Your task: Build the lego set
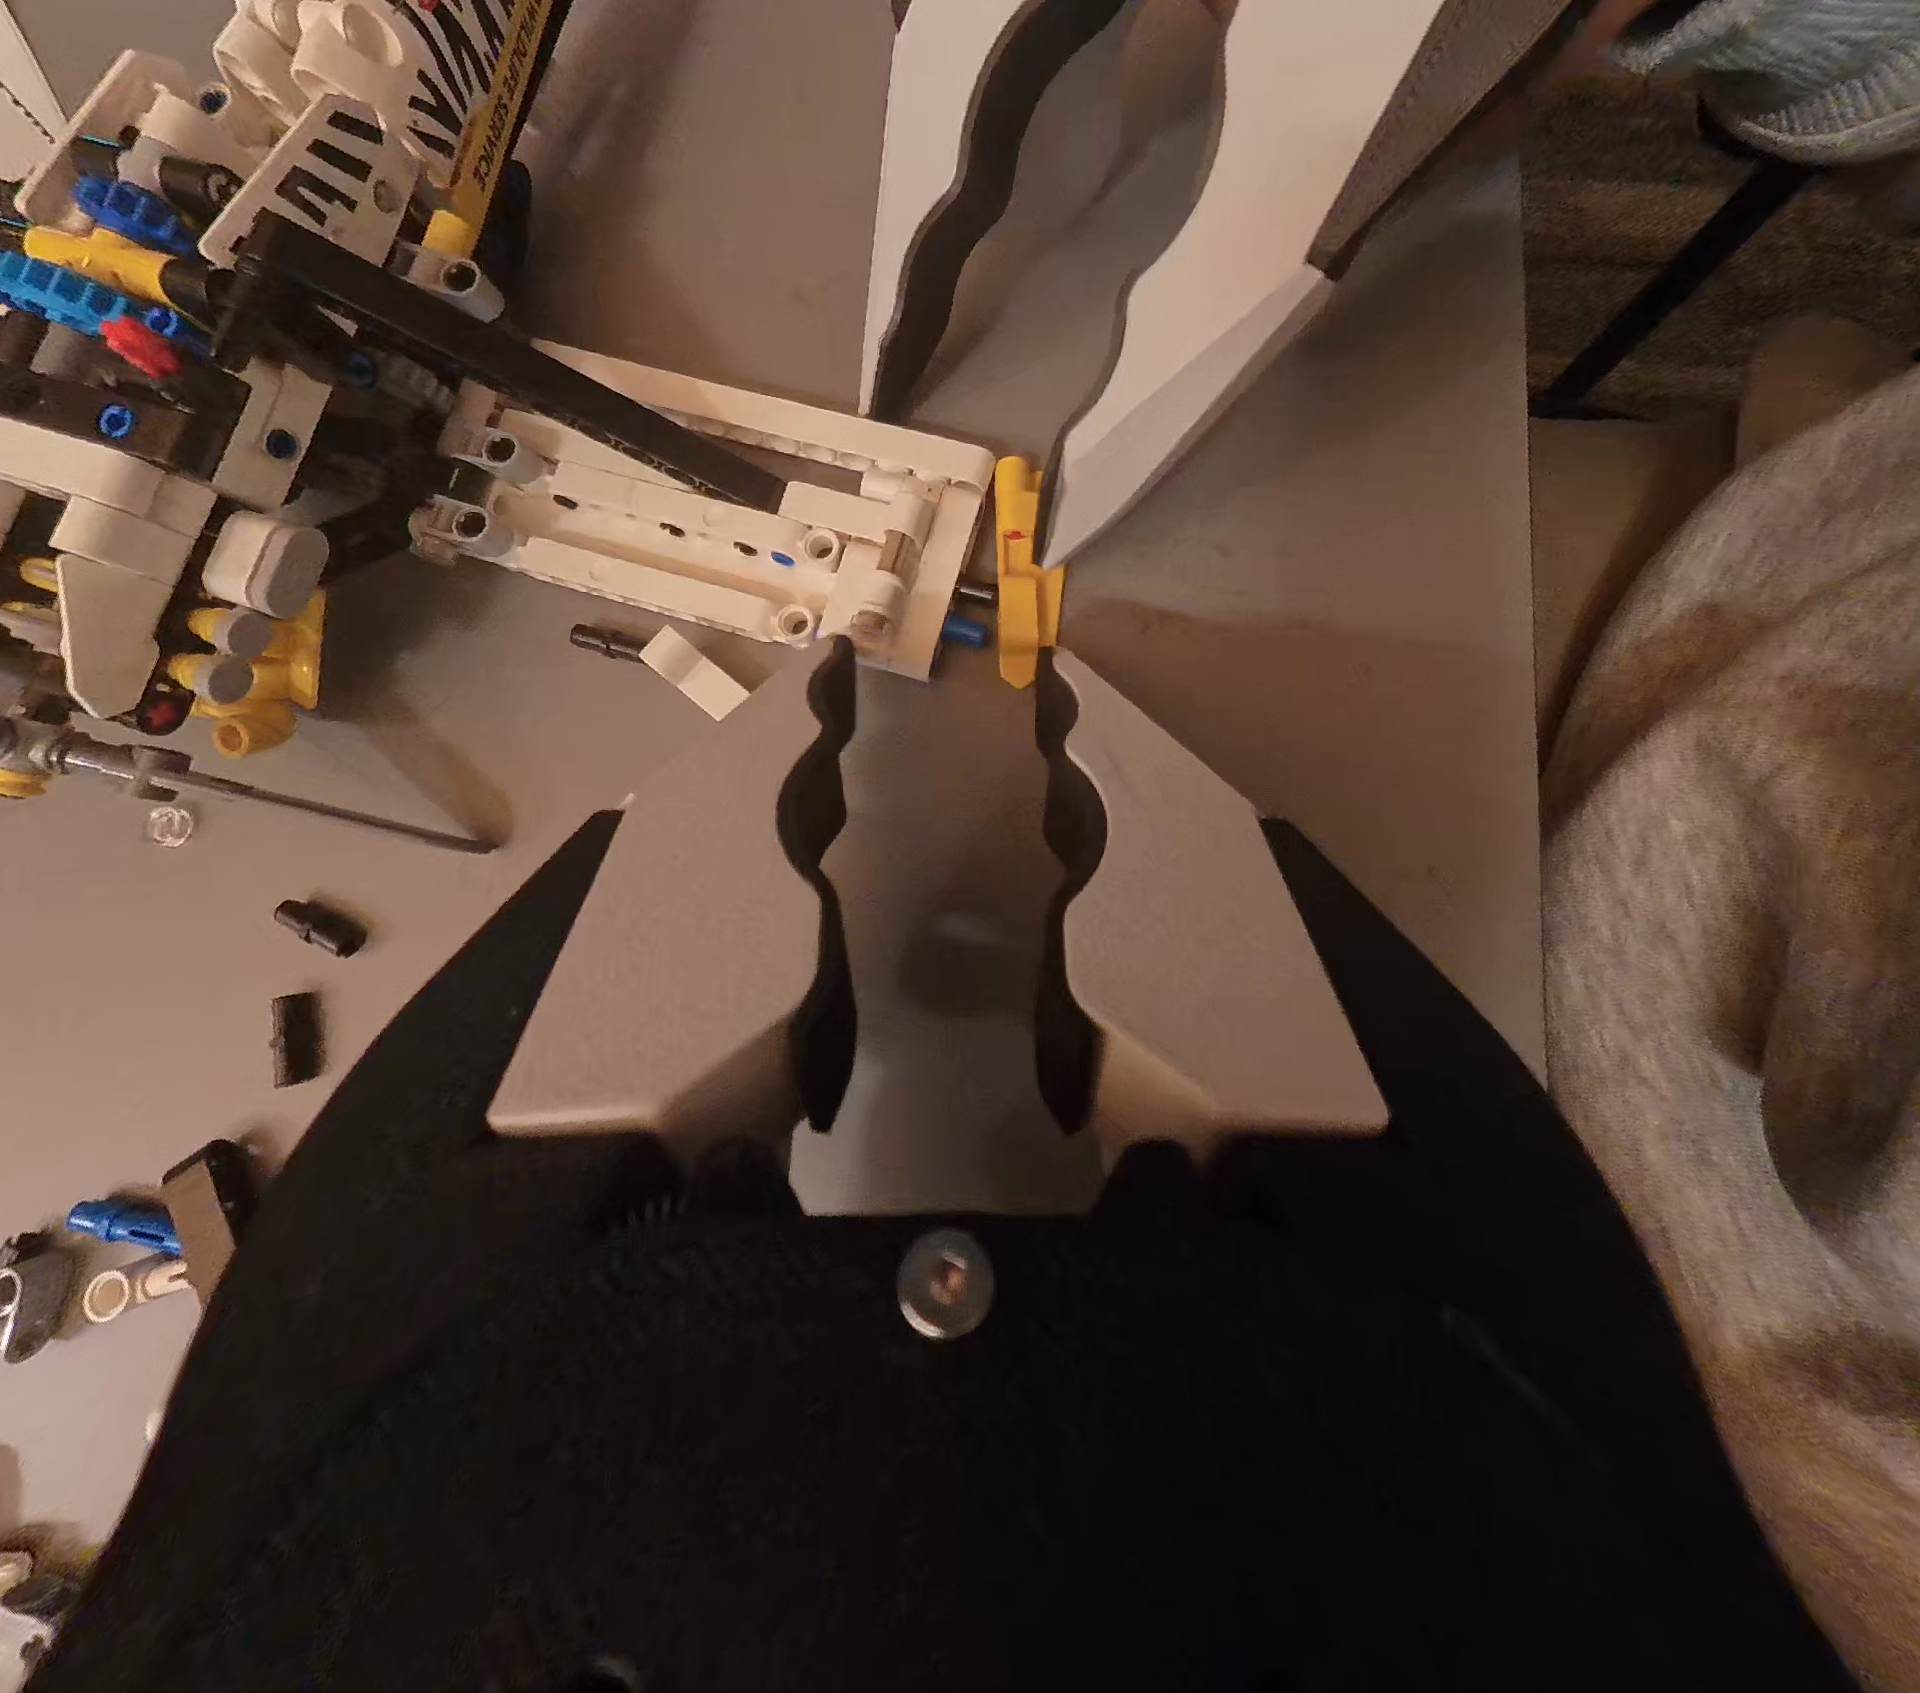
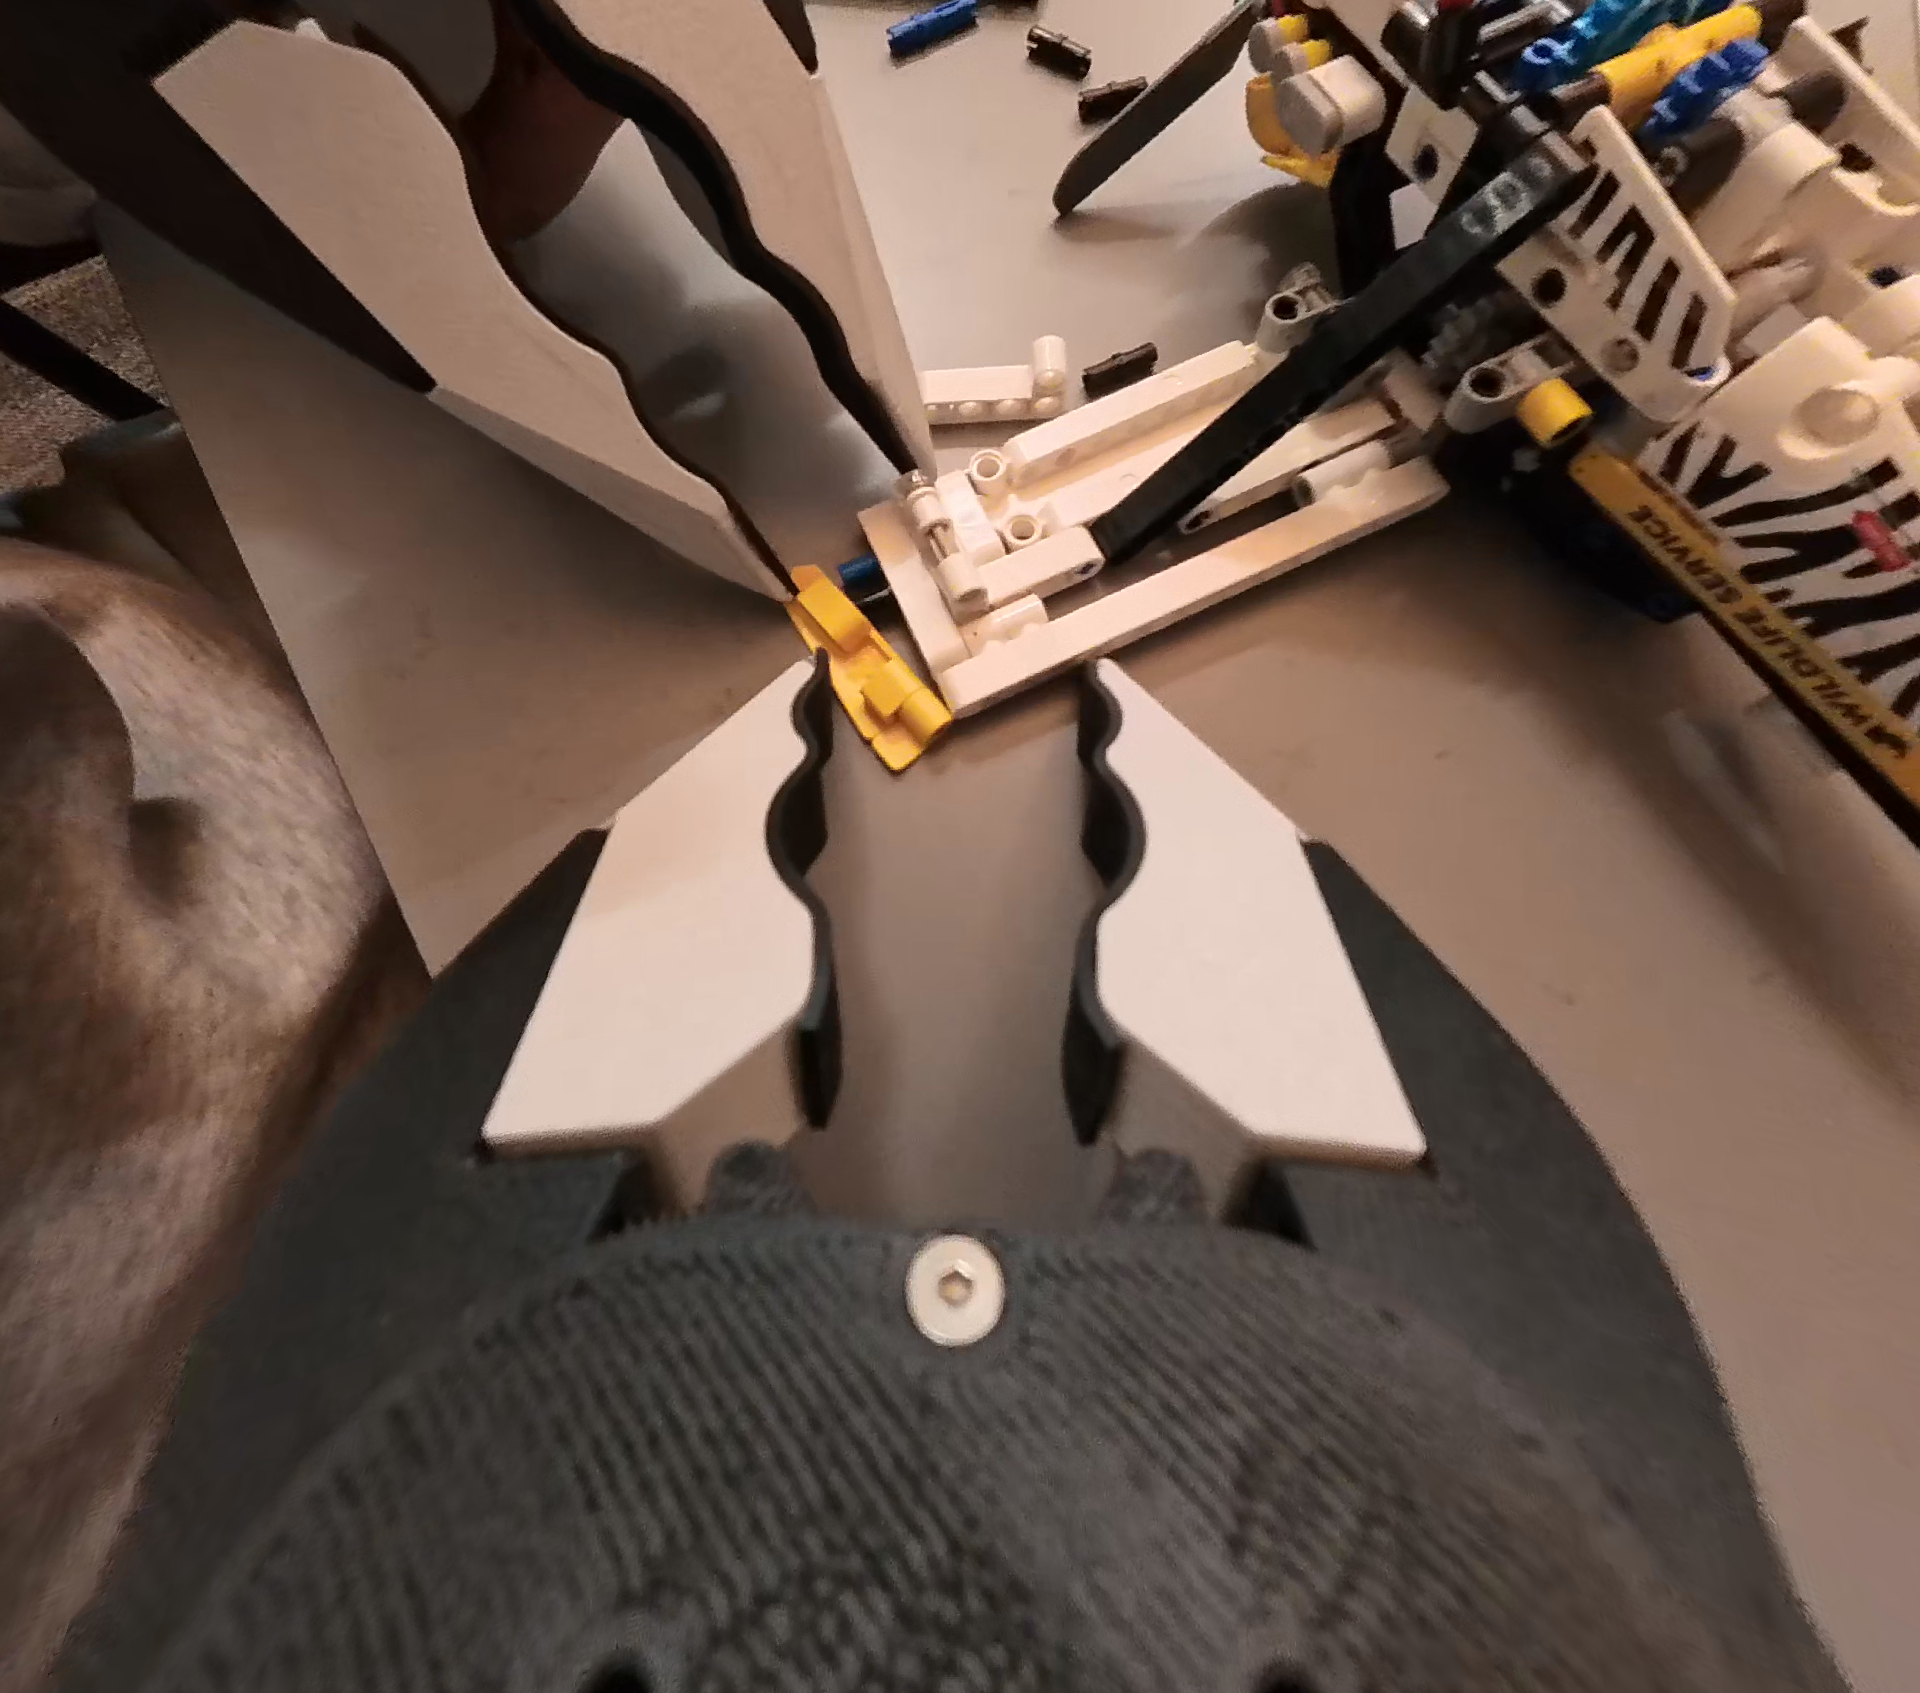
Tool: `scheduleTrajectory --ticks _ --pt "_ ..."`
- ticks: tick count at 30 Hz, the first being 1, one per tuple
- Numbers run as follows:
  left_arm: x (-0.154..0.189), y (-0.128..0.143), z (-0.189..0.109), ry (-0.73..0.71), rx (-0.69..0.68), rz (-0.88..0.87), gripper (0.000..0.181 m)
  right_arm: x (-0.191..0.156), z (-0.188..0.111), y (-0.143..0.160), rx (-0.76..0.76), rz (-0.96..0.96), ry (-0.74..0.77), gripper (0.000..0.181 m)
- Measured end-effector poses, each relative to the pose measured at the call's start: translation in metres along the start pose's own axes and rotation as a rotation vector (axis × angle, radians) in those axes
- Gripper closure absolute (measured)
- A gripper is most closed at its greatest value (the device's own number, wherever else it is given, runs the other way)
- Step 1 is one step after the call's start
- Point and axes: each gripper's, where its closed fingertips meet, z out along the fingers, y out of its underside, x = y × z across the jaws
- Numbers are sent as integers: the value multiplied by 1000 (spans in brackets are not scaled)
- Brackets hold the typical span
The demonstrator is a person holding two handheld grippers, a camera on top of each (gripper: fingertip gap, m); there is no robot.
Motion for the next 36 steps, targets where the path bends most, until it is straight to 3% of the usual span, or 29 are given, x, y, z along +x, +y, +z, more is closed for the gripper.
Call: scheduleTrajectory --ticks 13,36 --pt "-4 2 2 4 -17 -7 135 2 -2 0 8 37 -6 133" --pt "-4 -1 1 44 7 -20 151 3 4 -3 1 44 65 129"
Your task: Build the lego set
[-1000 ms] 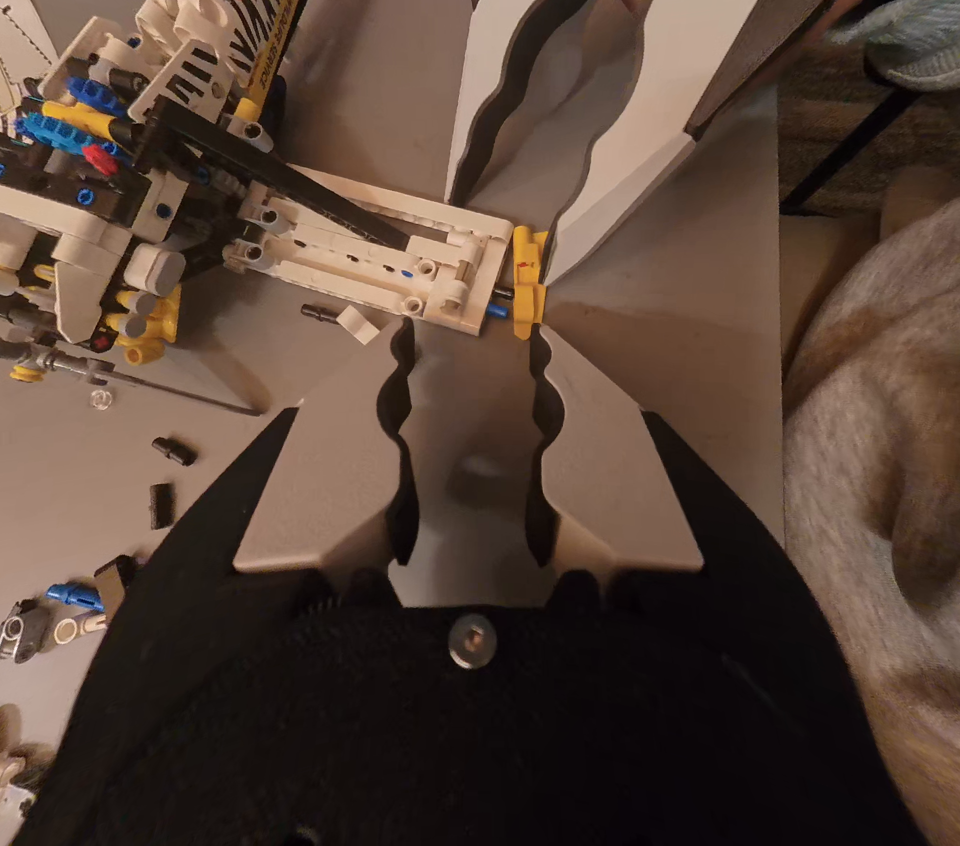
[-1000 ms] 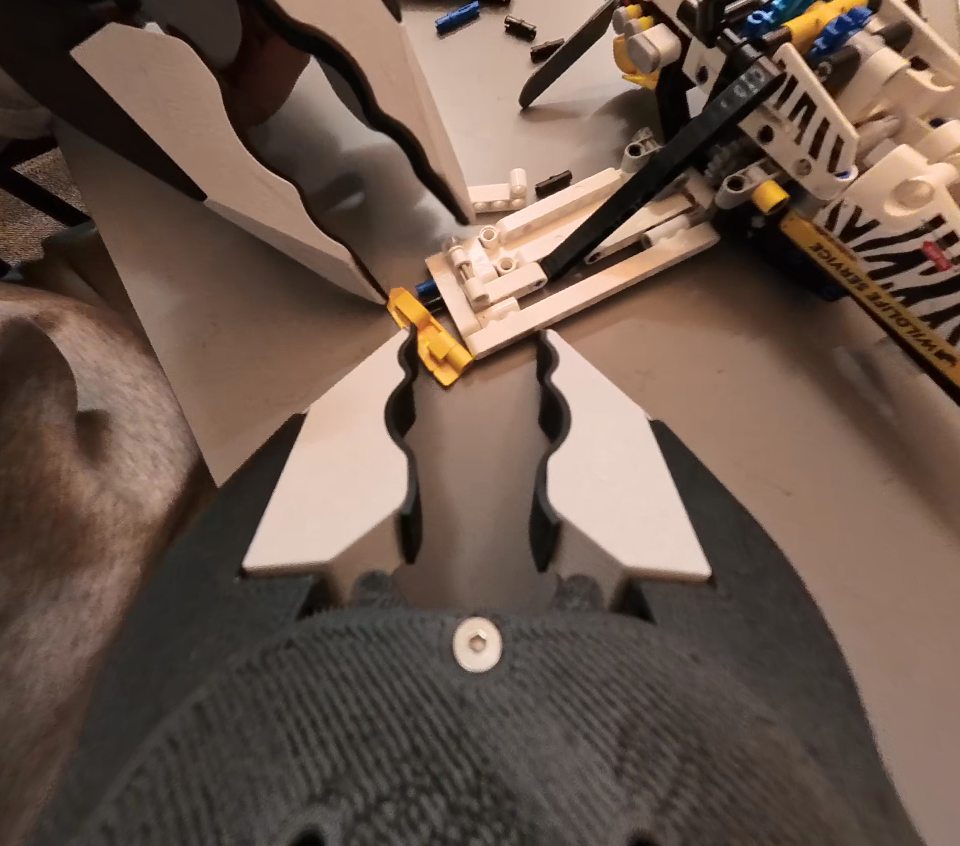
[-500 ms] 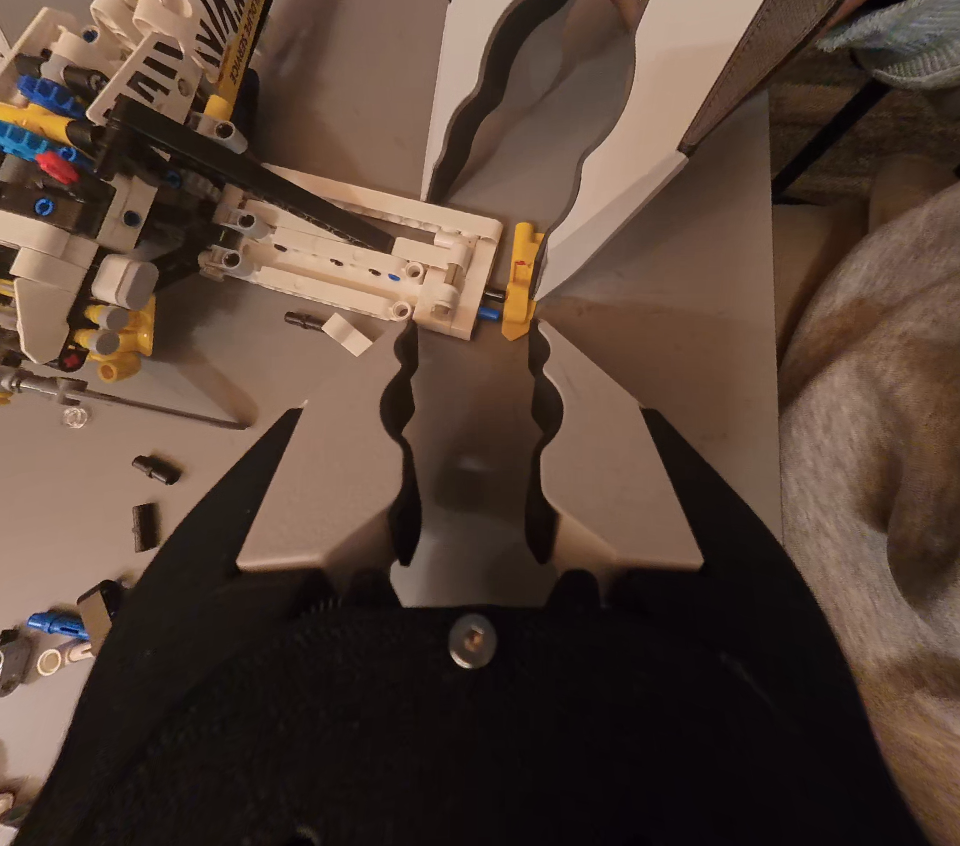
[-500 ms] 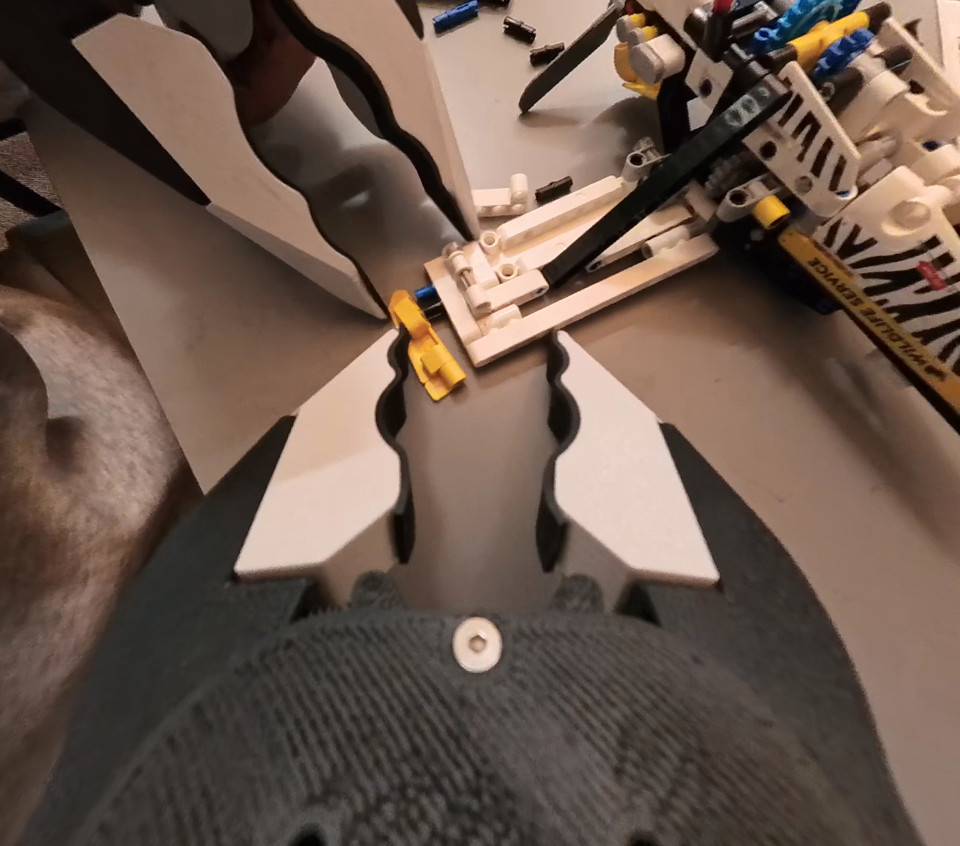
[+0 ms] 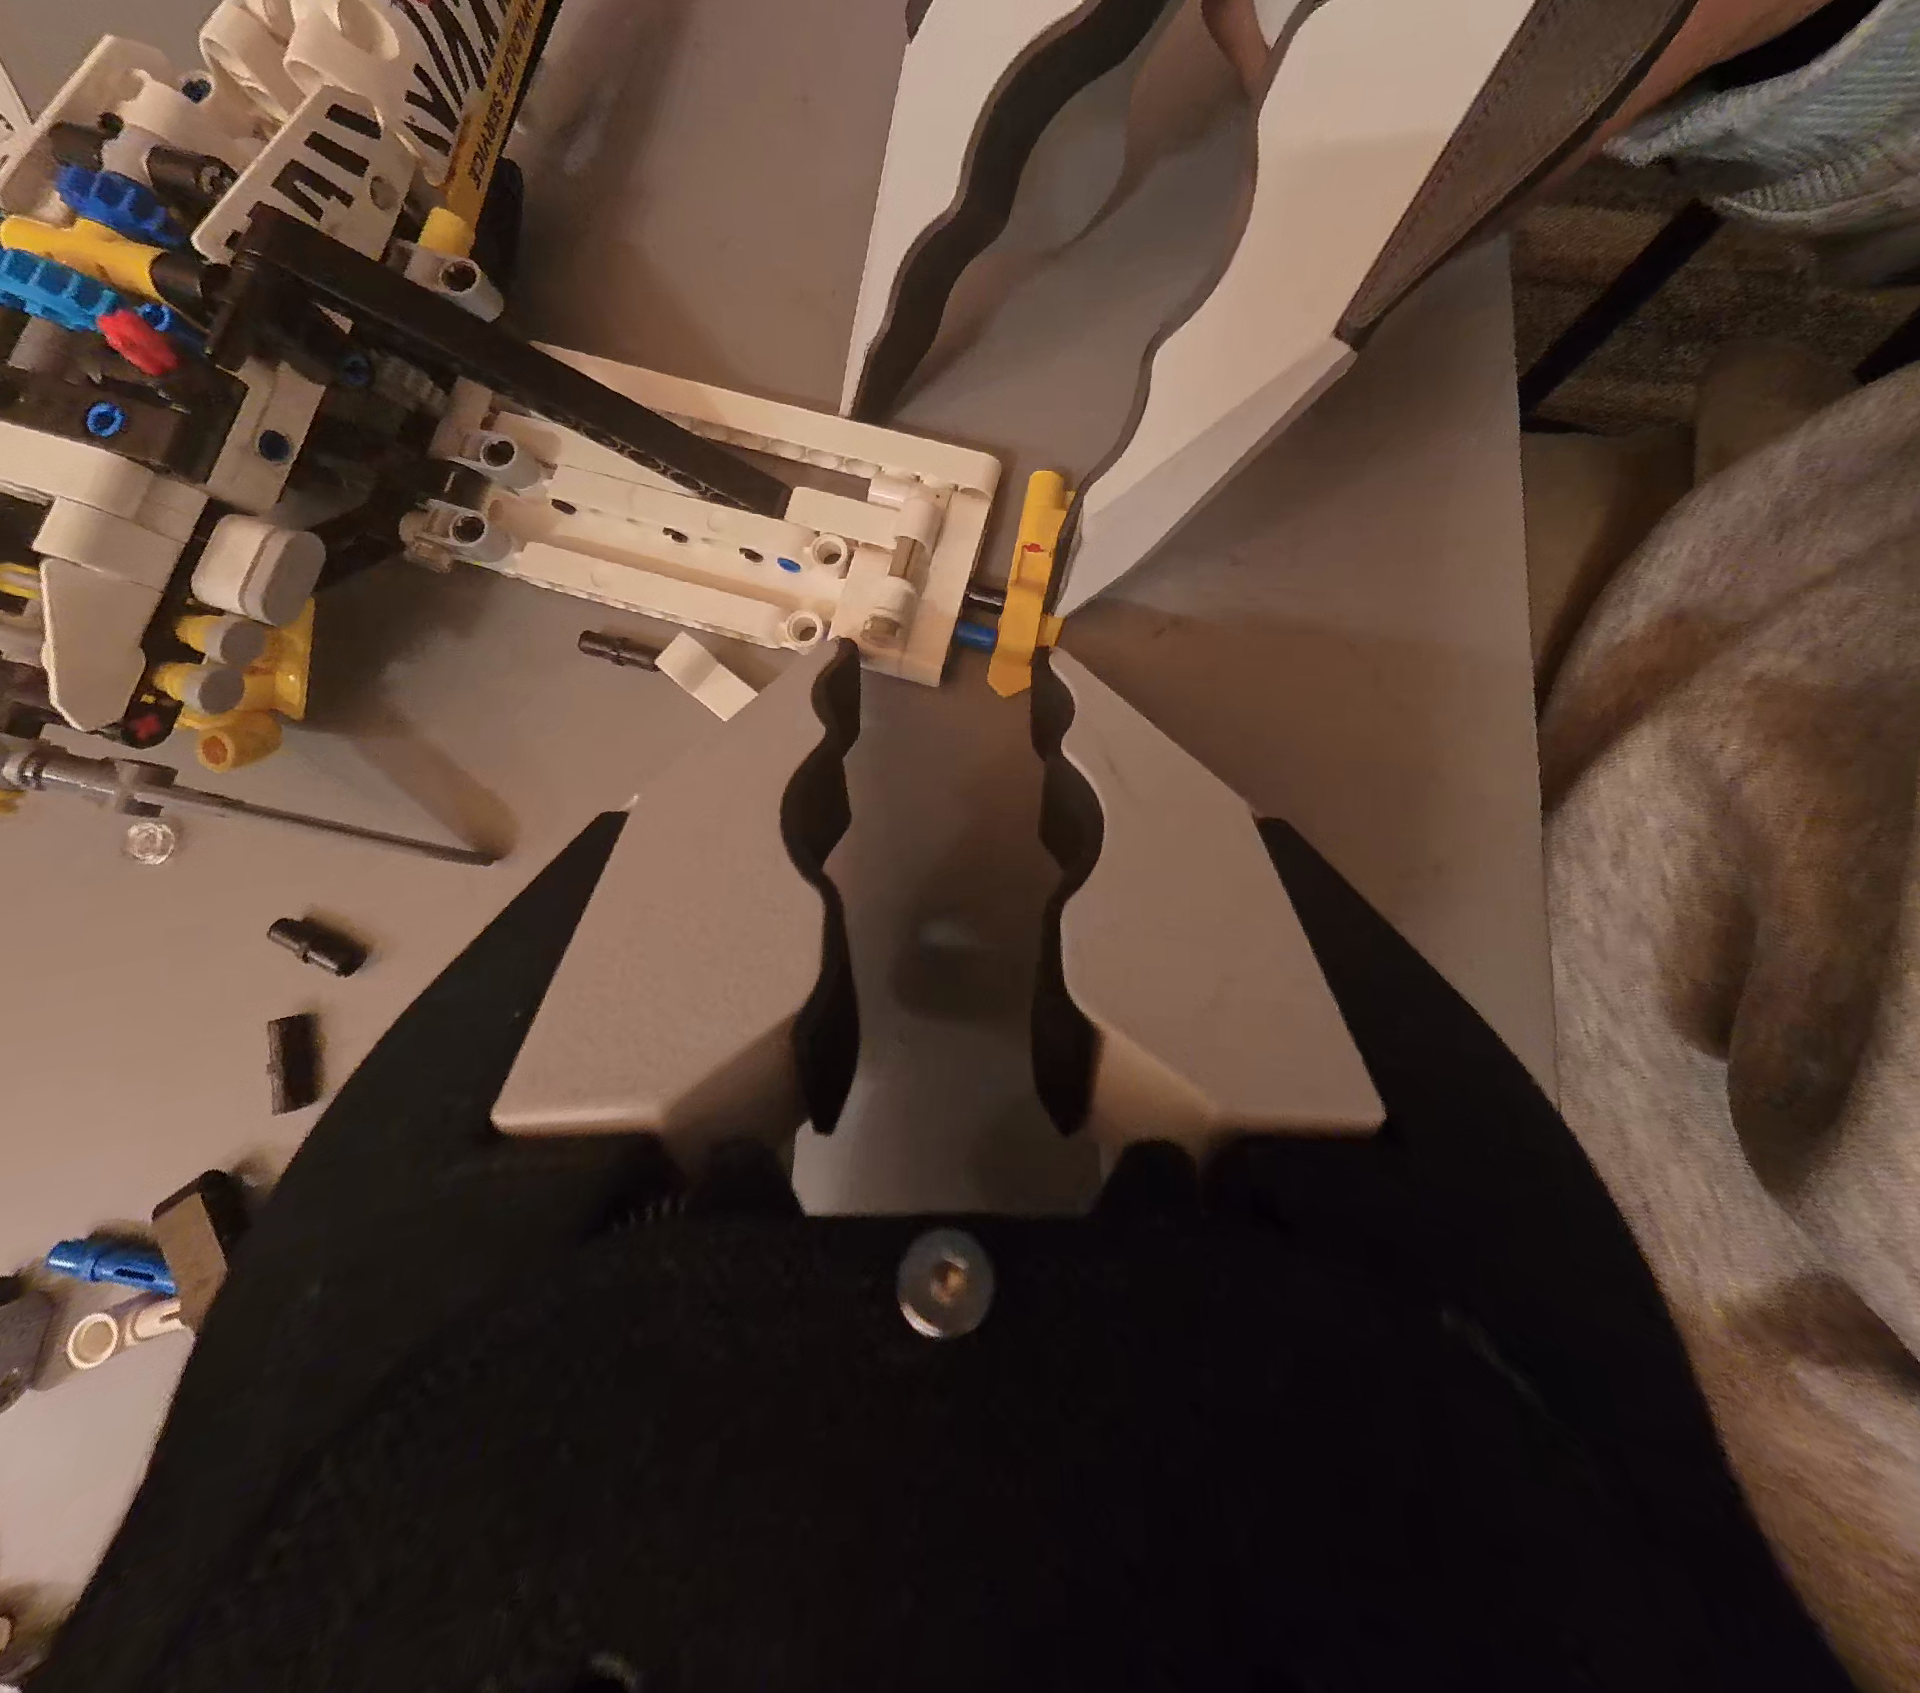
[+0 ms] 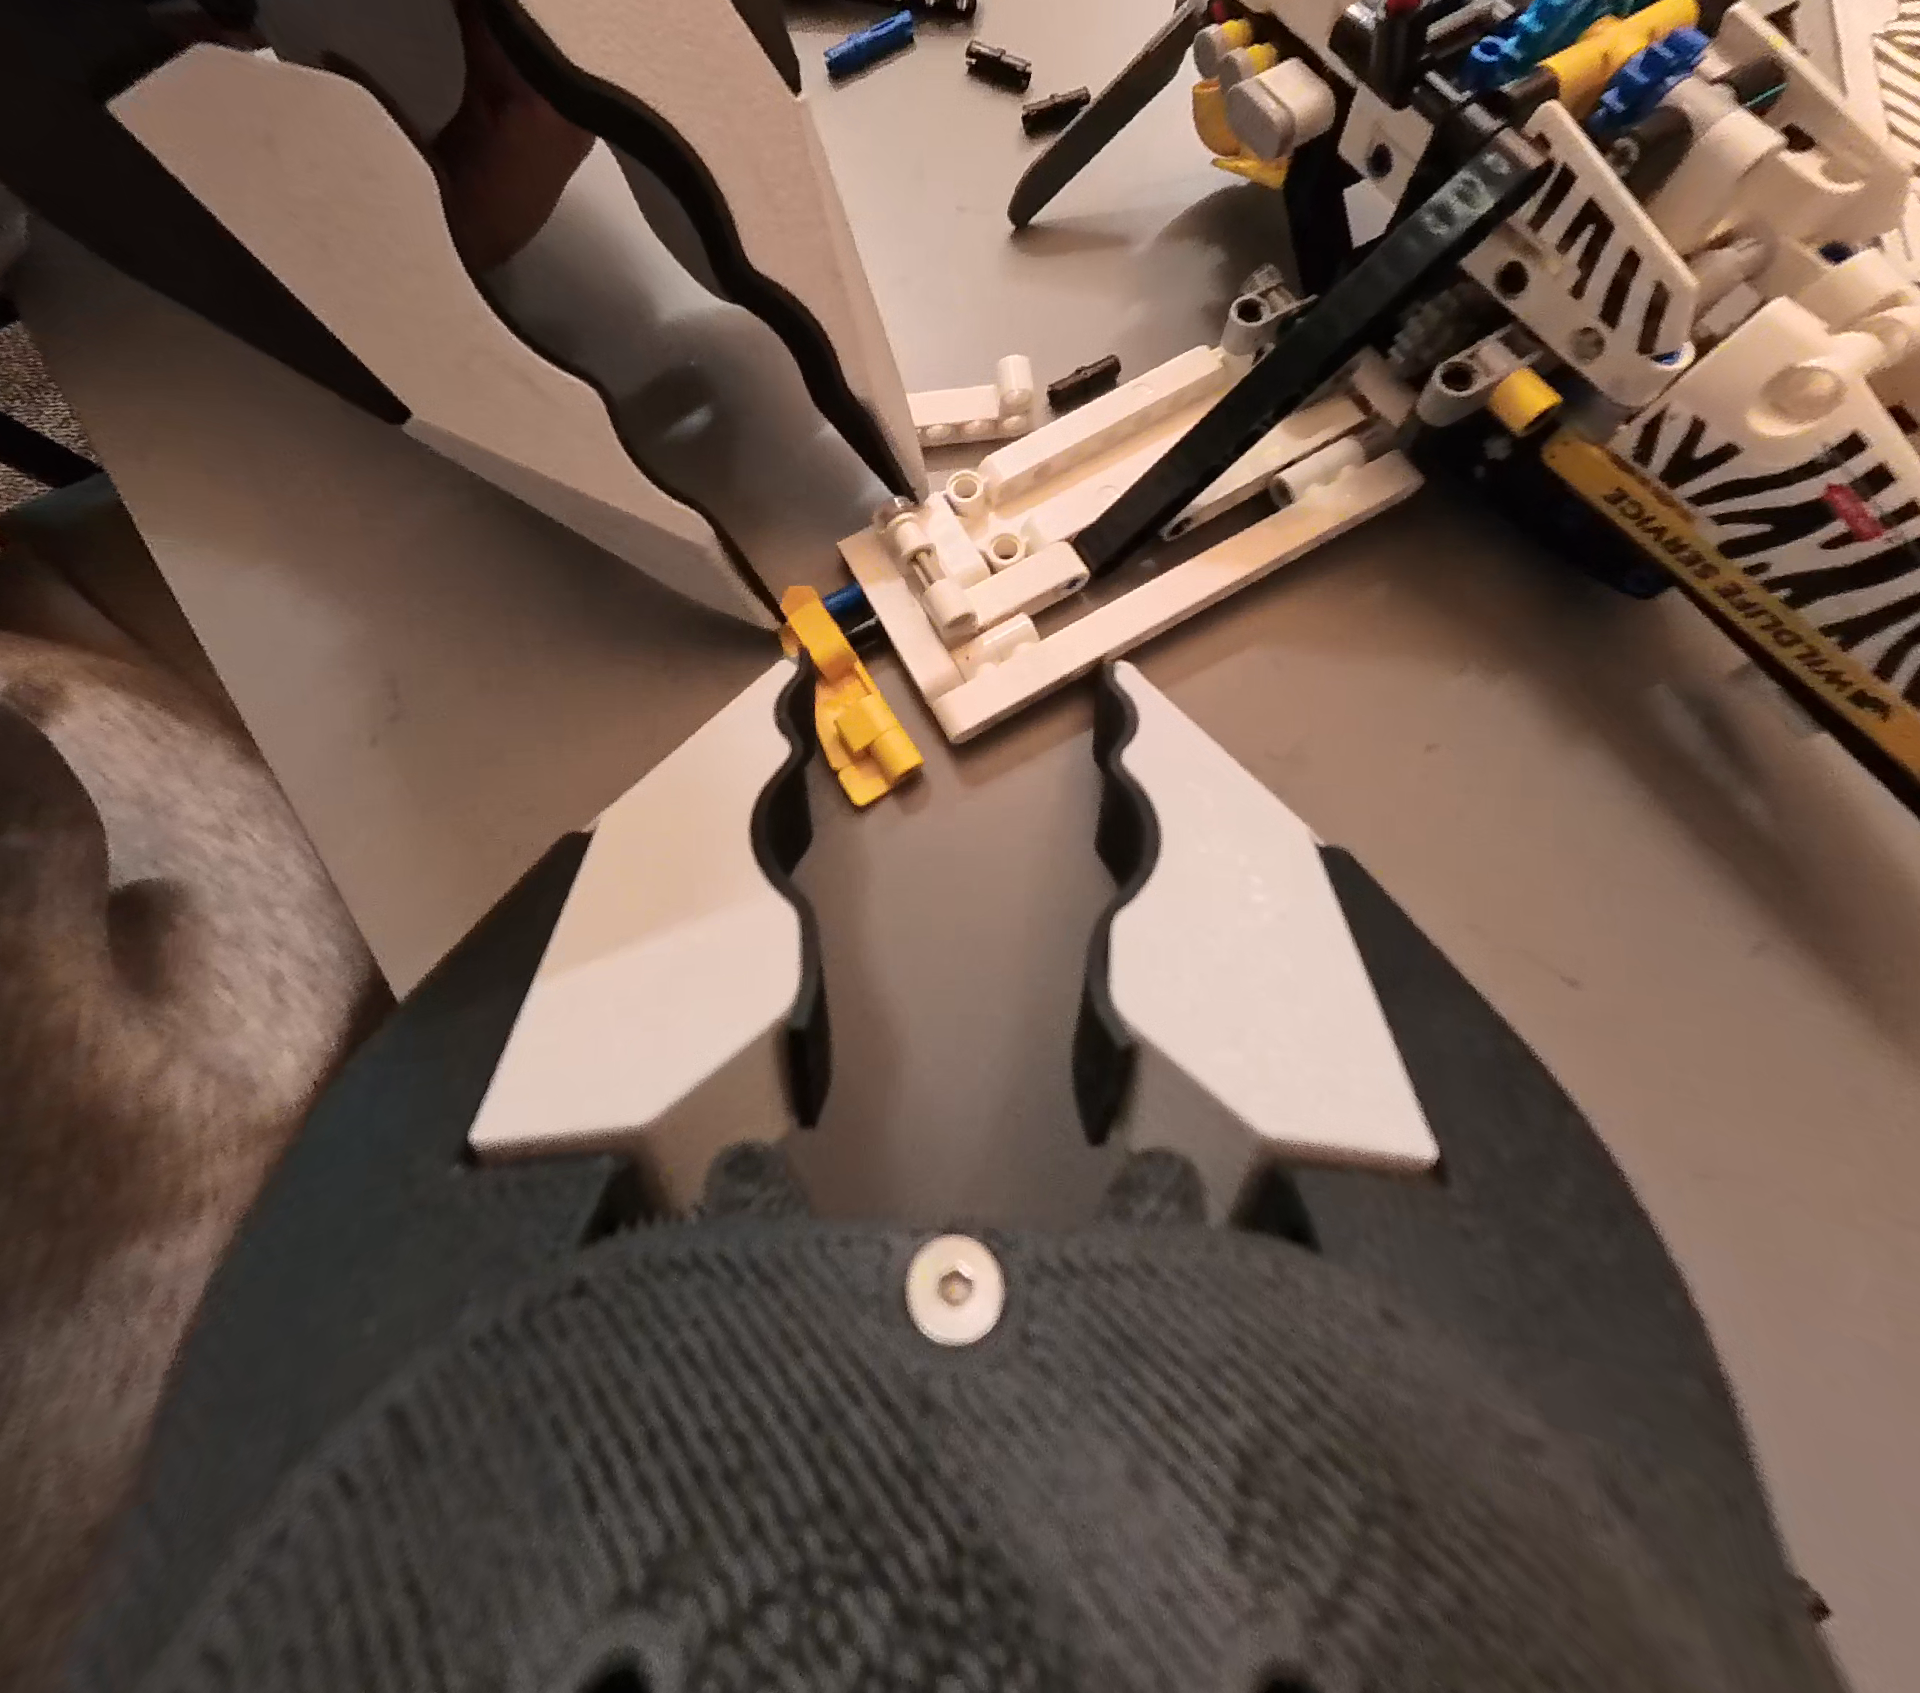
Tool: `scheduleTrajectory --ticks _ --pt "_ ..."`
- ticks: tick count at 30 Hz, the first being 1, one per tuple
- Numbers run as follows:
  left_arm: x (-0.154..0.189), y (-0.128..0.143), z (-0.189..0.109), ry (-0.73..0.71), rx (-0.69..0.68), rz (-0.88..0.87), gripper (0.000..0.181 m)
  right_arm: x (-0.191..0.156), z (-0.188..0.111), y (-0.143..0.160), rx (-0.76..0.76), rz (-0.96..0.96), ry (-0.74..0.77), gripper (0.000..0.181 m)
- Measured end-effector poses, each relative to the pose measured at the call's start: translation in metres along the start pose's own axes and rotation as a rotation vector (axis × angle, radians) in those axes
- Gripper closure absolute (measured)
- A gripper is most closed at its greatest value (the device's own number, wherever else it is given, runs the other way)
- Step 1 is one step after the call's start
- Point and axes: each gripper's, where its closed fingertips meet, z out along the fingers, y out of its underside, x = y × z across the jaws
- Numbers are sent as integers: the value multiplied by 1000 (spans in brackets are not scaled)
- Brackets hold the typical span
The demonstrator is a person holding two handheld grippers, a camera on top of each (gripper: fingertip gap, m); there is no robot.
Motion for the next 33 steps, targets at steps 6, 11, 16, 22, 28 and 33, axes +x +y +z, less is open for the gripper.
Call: scheduleTrajectory --ticks 6,11,16,22,28,33 --pt "-2 -1 -2 -2 15 -14 152 0 -2 1 1 -35 -17 123" --pt "-7 1 -7 0 25 -38 153 5 -9 3 22 -139 -34 117" --pt "-3 6 -2 10 -15 -7 142 3 -15 -1 65 -142 -104 116" --pt "1 7 0 38 -31 -5 140 6 -21 16 4 -134 -162 123" --pt "2 6 0 36 -29 8 141 -3 -23 21 -6 -186 -219 149" --pt "3 7 1 55 -34 1 142 -13 -21 19 -6 -210 -249 156"
